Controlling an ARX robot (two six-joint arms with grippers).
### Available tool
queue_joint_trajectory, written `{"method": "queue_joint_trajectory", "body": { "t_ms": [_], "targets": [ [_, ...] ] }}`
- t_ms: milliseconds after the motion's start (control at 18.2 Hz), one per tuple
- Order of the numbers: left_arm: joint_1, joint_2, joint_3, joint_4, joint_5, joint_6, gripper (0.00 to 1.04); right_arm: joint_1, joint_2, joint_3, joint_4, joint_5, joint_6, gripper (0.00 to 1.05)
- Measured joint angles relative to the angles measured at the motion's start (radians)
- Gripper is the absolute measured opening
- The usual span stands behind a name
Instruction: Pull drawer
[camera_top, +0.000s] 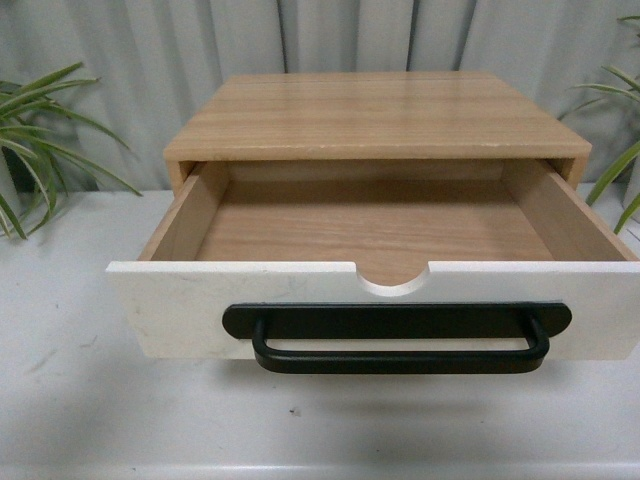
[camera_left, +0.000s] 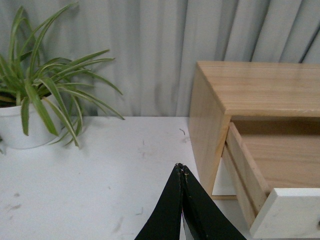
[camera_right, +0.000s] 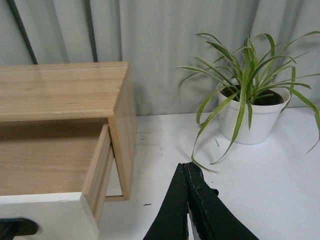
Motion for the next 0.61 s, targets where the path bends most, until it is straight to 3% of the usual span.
{"method": "queue_joint_trajectory", "body": {
  "t_ms": [220,606],
  "targets": [
    [0.008,-0.056,-0.021,-0.035,-0.010,0.000,0.02,0.042,-0.059,-0.022,-0.027,0.014,0.000,0.02],
    [0.008,-0.229,-0.077,-0.141,-0.010,0.001,0.02,0.035,-0.238,-0.098,-0.121,0.021,0.002,0.02]
  ]
}}
